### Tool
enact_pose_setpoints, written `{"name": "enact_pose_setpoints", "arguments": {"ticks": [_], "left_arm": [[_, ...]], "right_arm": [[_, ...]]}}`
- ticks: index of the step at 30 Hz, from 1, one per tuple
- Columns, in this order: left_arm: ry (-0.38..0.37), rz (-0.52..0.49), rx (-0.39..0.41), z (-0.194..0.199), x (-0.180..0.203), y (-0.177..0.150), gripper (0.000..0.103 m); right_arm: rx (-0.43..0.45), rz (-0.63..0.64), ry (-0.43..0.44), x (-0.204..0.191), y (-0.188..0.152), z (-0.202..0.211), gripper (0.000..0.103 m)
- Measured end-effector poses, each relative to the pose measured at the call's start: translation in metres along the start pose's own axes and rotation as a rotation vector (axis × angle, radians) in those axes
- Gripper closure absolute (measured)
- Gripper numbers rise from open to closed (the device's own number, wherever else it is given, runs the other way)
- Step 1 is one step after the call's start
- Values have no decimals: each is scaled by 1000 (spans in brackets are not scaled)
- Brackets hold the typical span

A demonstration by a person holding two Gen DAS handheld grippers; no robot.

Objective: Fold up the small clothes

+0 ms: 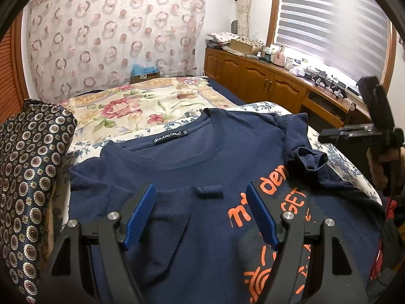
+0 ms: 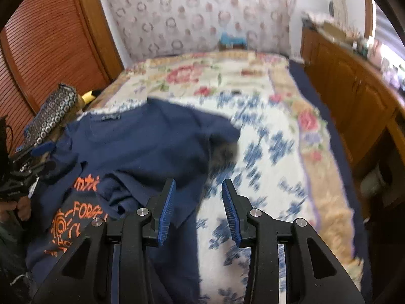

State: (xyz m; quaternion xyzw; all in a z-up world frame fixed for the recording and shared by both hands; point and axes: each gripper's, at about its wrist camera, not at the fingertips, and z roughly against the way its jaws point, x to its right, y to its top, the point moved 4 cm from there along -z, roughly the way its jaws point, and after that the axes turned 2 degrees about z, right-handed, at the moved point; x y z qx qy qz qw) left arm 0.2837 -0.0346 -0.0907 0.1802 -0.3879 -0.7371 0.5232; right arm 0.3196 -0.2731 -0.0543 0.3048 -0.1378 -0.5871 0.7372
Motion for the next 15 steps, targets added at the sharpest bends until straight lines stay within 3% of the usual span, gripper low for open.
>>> {"name": "enact_pose_setpoints", "arguments": {"ticks": [3, 10, 13, 15], "left_arm": [[-8, 15, 7, 3, -2, -1, 28], [-16, 10, 0, 1, -2, -3, 28], [-16, 10, 0, 1, -1, -3, 28], [-15, 12, -2, 1, 0, -3, 28]], "right_arm": [[-38, -41, 37, -4, -6, -11, 66], [-103, -4, 64, -22, -10, -25, 66], [-110, 9, 42, -24, -11, -28, 73], [-106, 21, 36, -26, -11, -27, 84]]}}
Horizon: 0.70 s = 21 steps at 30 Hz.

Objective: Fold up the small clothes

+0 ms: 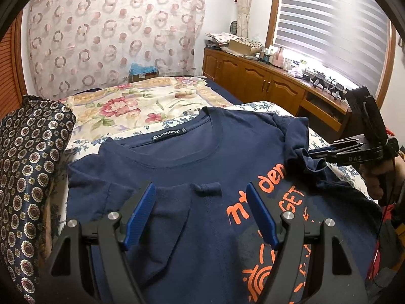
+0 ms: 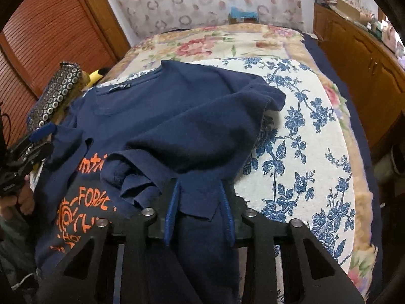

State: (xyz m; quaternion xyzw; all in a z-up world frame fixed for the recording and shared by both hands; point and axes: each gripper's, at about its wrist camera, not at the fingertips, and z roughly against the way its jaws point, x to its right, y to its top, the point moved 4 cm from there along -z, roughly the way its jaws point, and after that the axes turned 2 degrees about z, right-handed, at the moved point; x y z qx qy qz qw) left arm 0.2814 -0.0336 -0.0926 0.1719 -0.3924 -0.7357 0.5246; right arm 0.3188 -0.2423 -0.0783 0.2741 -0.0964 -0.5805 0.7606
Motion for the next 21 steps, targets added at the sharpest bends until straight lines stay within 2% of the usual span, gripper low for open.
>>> {"name": "enact_pose_setpoints", "arguments": {"ticks": [2, 5, 10, 16, 21], "left_arm": [[1, 1, -4, -1, 1, -1, 28], [1, -1, -7, -3, 3, -2, 28], [4, 1, -6, -4, 3, -2, 28], [13, 11, 4, -1, -3, -3, 28], [28, 18, 10, 1, -11, -3, 28]], "right_arm": [[-1, 26, -2, -4, 0, 1, 93], [12, 75, -28, -11, -1, 4, 97], [73, 107, -39, -19, 10, 19, 98], [176, 199, -45, -43, 52, 40, 99], [203, 266, -24, -66, 75, 36, 99]]}}
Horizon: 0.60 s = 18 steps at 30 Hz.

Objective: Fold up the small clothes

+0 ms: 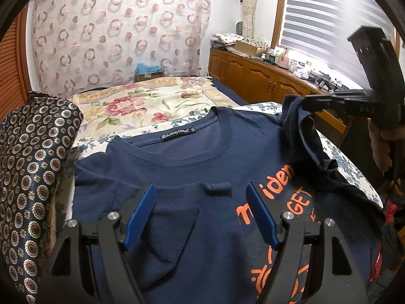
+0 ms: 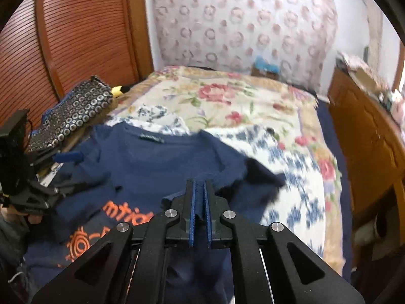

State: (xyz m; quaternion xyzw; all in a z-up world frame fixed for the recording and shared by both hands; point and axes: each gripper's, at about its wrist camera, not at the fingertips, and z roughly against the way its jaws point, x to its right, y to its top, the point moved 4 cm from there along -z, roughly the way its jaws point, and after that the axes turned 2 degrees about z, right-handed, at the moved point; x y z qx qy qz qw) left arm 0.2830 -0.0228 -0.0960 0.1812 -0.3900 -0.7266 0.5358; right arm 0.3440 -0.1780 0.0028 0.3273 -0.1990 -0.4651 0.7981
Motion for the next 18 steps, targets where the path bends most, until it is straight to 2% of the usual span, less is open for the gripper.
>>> {"name": "enact_pose_setpoints", "arguments": {"ticks": [4, 8, 9, 10, 12, 15, 18], "left_arm": [[11, 7, 16, 4, -5, 1, 28], [14, 17, 25, 8, -9, 1, 28], [14, 19, 25, 8, -10, 2, 28], [15, 18, 25, 8, -9, 1, 28], [15, 17, 24, 8, -9, 1, 28], [18, 14, 27, 8, -9, 2, 28], [19, 9, 31, 8, -10, 1, 28]], "right_arm": [[7, 66, 40, -23, 20, -20, 99], [-13, 86, 136, -46, 31, -39, 99], [-23, 88, 141, -51, 31, -43, 96], [-35, 88, 132, -52, 31, -46, 93], [-39, 69, 130, -50, 28, -45, 72], [-26, 32, 106, -37, 17, -29, 70], [-38, -2, 54, -18, -10, -11, 70]]}}
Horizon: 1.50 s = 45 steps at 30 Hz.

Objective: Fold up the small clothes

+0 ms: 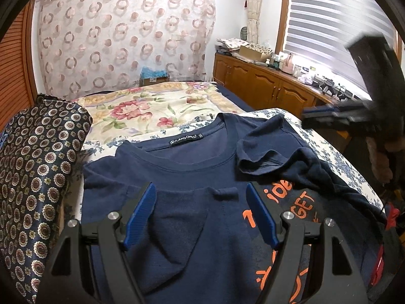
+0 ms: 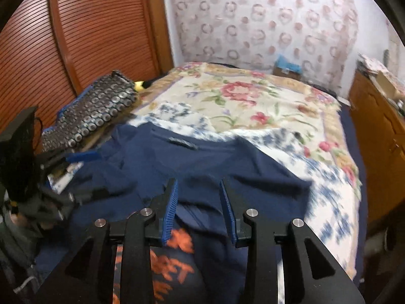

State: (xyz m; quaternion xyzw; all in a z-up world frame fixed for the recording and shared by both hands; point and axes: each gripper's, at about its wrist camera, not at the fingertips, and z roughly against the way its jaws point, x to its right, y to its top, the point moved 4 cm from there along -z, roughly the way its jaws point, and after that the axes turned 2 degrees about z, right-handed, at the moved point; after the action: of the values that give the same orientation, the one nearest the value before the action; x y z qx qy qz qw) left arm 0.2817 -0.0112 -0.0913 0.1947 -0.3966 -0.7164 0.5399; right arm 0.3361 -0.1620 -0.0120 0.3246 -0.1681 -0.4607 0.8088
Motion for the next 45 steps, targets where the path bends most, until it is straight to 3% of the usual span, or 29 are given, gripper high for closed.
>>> {"name": "enact_pose_setpoints", "arguments": {"ticks": [7, 17, 19, 20, 25, 30, 38, 43, 45], "left_arm": [[4, -5, -7, -3, 2, -1, 28], [11, -1, -25, -9, 6, -2, 28], [11, 1, -24, -10, 5, -2, 28], [12, 1, -23, -10, 5, -2, 28], [22, 7, -12, -6, 2, -1, 28], [32, 18, 2, -1, -5, 0, 28], [67, 21, 25, 6, -12, 3, 28], [114, 19, 45, 13, -25, 7, 28], [132, 33, 45, 15, -32, 10, 28]], "right_arm": [[-87, -111, -71, 41, -53, -3, 70], [-122, -116, -67, 42, -64, -26, 70], [-121, -107, -56, 40, -64, -25, 82], [-117, -100, -48, 37, -64, -23, 94], [-50, -49, 14, 10, -53, 1, 99], [-56, 2, 89, -23, -52, 10, 99], [-176, 33, 153, -61, -85, -11, 98], [-171, 26, 183, -66, -87, -12, 88], [-165, 35, 188, -66, -83, -9, 77]]}}
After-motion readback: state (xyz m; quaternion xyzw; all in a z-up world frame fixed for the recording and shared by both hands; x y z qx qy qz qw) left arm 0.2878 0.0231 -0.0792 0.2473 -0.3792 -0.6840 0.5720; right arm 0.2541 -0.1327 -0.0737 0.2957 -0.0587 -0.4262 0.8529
